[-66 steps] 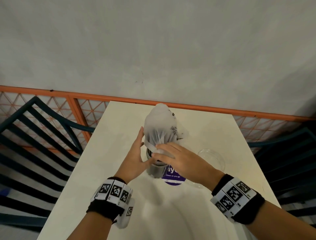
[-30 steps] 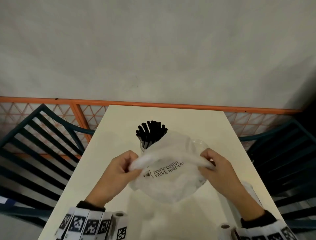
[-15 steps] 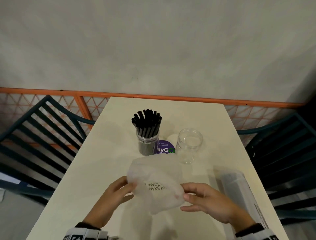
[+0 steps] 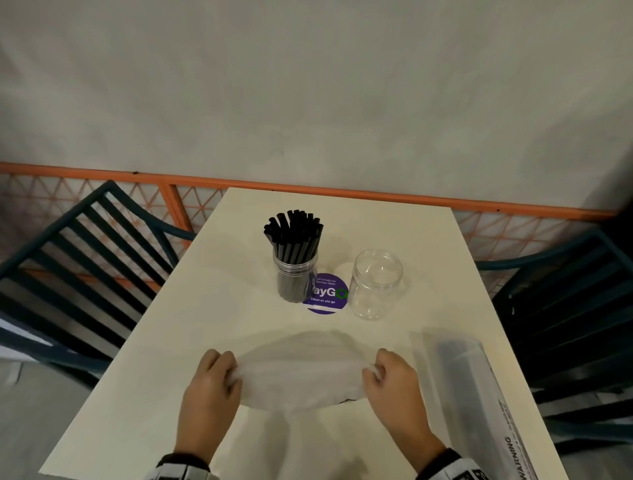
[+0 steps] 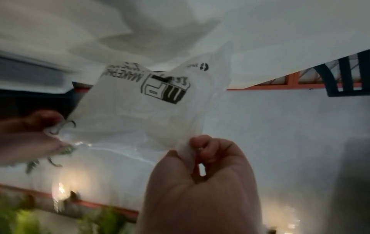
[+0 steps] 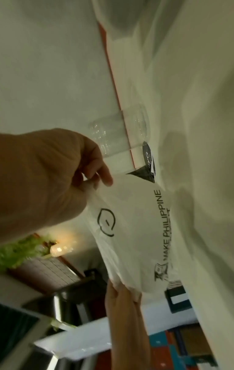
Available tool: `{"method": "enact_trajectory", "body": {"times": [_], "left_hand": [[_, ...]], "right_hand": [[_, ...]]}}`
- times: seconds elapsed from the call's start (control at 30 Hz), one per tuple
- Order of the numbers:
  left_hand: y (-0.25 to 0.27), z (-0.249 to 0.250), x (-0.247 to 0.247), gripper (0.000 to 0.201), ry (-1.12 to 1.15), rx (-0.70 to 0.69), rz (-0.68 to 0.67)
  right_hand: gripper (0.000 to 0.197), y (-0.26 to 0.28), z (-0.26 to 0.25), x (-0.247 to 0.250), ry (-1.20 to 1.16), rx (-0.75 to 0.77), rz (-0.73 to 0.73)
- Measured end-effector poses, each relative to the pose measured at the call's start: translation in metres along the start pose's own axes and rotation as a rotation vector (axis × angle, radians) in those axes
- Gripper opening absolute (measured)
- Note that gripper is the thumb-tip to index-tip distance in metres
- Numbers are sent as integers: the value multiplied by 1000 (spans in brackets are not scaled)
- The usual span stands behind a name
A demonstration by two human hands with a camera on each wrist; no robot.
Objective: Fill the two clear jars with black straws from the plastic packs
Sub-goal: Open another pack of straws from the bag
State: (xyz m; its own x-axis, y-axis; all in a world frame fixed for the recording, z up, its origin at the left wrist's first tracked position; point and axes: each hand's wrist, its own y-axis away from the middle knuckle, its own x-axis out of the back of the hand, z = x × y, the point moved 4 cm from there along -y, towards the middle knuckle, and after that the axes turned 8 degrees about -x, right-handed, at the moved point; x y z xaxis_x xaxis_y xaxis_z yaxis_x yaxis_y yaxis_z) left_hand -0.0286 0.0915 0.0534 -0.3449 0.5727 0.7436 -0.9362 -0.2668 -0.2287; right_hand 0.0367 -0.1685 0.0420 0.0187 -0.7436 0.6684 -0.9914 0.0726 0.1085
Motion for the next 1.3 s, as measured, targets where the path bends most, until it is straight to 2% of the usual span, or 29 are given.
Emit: {"method": "enact_trajectory", "body": {"times": [0.03, 0.1, 0.17, 0.2, 0.3, 0.37, 0.43, 0.5, 0.57, 0.63, 0.67, 0.7, 0.73, 0.8, 0.83, 0.9, 0.93, 0.97, 1.07, 1.1, 1.13, 1.17, 1.2, 1.23, 1.3], "left_hand": [[1, -6, -1, 43, -9, 36, 13], [4, -18, -6, 33, 103, 161, -13], [7, -26, -6, 12, 366, 287, -100], [9, -29, -5, 10, 523, 342, -162], [11, -35, 7, 39, 872, 333, -358], [10, -37, 17, 39, 902, 276, -466], [7, -42, 23, 33, 856, 238, -470], [4, -49, 25, 35, 821, 225, -449], [-1, -55, 31, 37, 758, 139, -369], [-10, -64, 43, 21, 554, -20, -195], [-13, -69, 48, 20, 435, -97, -123], [-15, -73, 51, 33, 323, -153, -87], [-14, -79, 51, 45, 238, -190, -87], [-12, -95, 44, 55, 81, -184, -130], [-10, -106, 38, 59, 28, -152, -170], [-5, -125, 28, 64, -54, -117, -266], [-4, -130, 26, 63, -86, -117, -304], [-3, -135, 26, 60, -105, -113, -334], [3, -126, 31, 41, -64, -109, -541], [6, -121, 31, 42, -86, -126, -597], [6, -116, 30, 54, -124, -158, -611], [4, -110, 27, 66, -137, -206, -585], [3, -103, 23, 72, -134, -259, -567], [3, -96, 16, 72, -146, -320, -577], [3, -96, 2, 61, -320, -401, -634]], "right_hand": [[43, 2, 2, -6, 19, -3, -31], [31, 6, 3, -18, -22, -6, -200], [18, 11, -1, -24, -122, -37, -406], [15, 14, -3, -26, -216, -95, -519], [35, 24, -9, -27, -611, -277, -868], [36, 28, -15, -25, -729, -315, -953], [29, 28, -21, -31, -652, -262, -909], [10, 28, -30, -46, -514, -205, -804], [21, 26, -35, -60, -415, -153, -620], [34, 22, -31, -64, -334, -119, -307], [37, 21, -29, -65, -266, -91, -169], [39, 23, -30, -67, -166, -48, -91], [36, 26, -34, -71, -44, 18, -72], [25, 35, -42, -83, 148, 162, -196], [30, 41, -44, -91, 212, 201, -340], [81, 52, -48, -105, 238, 216, -634], [97, 54, -52, -111, 237, 193, -708], [100, 56, -55, -119, 253, 191, -726], [82, 55, -59, -154, 429, 206, -636], [79, 56, -57, -165, 520, 235, -581], [75, 55, -52, -177, 617, 211, -574], [71, 53, -41, -191, 706, 129, -586], [68, 51, -35, -203, 774, 111, -521], [68, 48, -26, -217, 809, 118, -460], [69, 47, -28, -226, 831, 144, -470]]}}
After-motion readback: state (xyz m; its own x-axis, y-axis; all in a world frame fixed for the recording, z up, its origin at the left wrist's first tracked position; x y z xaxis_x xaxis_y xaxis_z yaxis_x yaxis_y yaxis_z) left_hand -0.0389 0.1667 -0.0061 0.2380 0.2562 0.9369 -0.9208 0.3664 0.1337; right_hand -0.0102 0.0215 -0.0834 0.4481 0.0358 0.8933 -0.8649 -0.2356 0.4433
